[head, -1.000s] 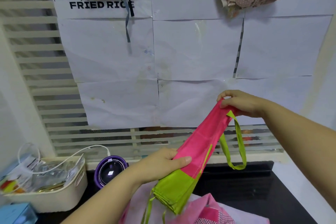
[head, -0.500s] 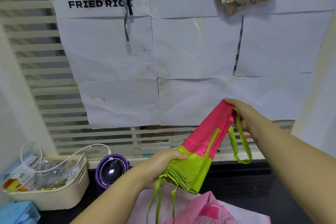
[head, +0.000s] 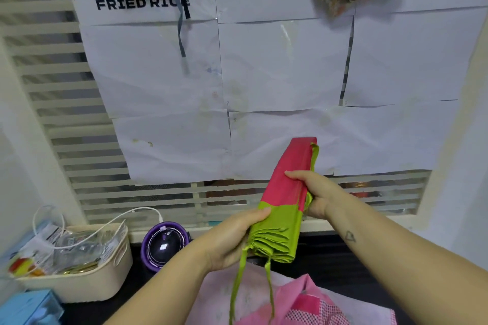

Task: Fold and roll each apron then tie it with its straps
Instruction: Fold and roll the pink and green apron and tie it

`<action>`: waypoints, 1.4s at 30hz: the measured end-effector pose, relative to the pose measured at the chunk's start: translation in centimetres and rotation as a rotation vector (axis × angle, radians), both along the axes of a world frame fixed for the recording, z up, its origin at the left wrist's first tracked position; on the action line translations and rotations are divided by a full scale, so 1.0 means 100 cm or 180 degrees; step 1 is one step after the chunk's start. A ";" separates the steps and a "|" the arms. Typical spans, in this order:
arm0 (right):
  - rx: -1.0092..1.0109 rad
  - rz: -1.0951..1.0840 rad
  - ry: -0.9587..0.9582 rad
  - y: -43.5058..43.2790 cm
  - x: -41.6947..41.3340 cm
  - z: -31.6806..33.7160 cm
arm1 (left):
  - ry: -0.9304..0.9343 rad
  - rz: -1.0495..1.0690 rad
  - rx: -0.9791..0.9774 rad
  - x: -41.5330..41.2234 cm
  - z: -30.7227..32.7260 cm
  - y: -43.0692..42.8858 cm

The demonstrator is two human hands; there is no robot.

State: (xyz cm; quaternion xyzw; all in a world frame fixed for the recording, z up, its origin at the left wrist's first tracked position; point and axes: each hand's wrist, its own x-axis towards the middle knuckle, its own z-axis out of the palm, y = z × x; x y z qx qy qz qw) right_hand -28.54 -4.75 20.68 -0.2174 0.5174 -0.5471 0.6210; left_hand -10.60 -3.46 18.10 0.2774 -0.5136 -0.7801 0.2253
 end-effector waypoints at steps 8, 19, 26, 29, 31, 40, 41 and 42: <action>-0.0291 -0.0435 -0.0389 -0.004 0.004 0.013 | -0.0154 0.0155 -0.0411 -0.003 -0.013 0.003; -0.0684 -0.0996 0.0020 0.002 0.015 0.010 | -0.0245 0.0728 -0.0875 -0.033 -0.029 -0.010; -0.1669 -0.0858 0.1675 0.019 0.009 0.013 | -0.0034 0.0477 -0.1140 -0.016 -0.012 0.016; -0.1930 -0.0909 0.2172 0.022 0.014 0.012 | -0.0167 0.0067 -0.0905 -0.014 0.000 0.014; -0.2060 -0.0926 0.2267 0.024 0.020 0.011 | -0.0230 0.0305 -0.1013 -0.023 0.008 0.011; -0.2000 0.0532 0.1849 0.028 -0.003 0.018 | 0.0234 0.0497 -0.0889 -0.021 0.004 -0.002; -0.1999 0.0477 0.1840 0.027 -0.002 0.017 | 0.0200 0.0423 -0.0942 -0.020 0.004 -0.001; -0.2001 0.0433 0.1798 0.026 -0.003 0.017 | 0.0140 0.0373 -0.1020 -0.019 0.001 -0.001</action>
